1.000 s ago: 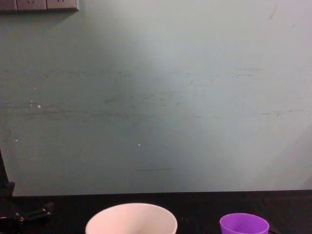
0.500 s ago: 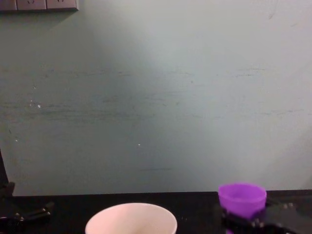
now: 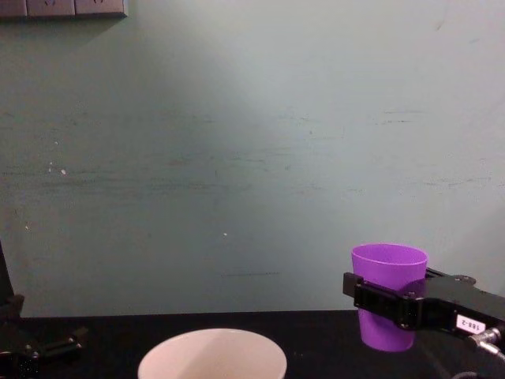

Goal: Pick up the cup and pour the mung beans from the cup into the bowl.

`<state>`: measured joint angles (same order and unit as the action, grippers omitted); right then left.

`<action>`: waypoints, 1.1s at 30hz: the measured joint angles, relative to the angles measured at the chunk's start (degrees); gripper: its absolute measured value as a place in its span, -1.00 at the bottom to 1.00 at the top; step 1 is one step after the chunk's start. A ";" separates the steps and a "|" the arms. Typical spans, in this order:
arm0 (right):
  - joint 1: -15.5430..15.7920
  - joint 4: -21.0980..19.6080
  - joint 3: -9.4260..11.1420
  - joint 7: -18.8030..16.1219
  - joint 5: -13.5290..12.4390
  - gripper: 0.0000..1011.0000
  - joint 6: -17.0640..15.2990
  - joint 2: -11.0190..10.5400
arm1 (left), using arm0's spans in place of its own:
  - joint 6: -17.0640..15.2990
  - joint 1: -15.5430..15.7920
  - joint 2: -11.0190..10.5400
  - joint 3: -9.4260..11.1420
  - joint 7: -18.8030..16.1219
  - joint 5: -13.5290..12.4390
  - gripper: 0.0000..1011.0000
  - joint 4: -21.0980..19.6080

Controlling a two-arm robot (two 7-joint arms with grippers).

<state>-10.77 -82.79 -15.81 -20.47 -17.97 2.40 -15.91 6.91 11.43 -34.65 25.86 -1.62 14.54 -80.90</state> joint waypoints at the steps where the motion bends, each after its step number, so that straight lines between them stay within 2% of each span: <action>1: 0.01 0.00 0.00 0.00 0.00 0.45 0.01 0.00 | 0.00 0.00 0.00 0.00 0.00 0.00 0.98 0.00; 33: 0.15 0.03 -0.10 -0.01 0.28 0.45 0.52 -0.04 | 0.00 0.00 0.00 0.00 0.00 0.00 0.98 0.00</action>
<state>-10.62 -82.76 -15.91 -20.48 -17.70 2.92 -15.94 6.91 11.43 -34.64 25.86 -1.62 14.55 -80.90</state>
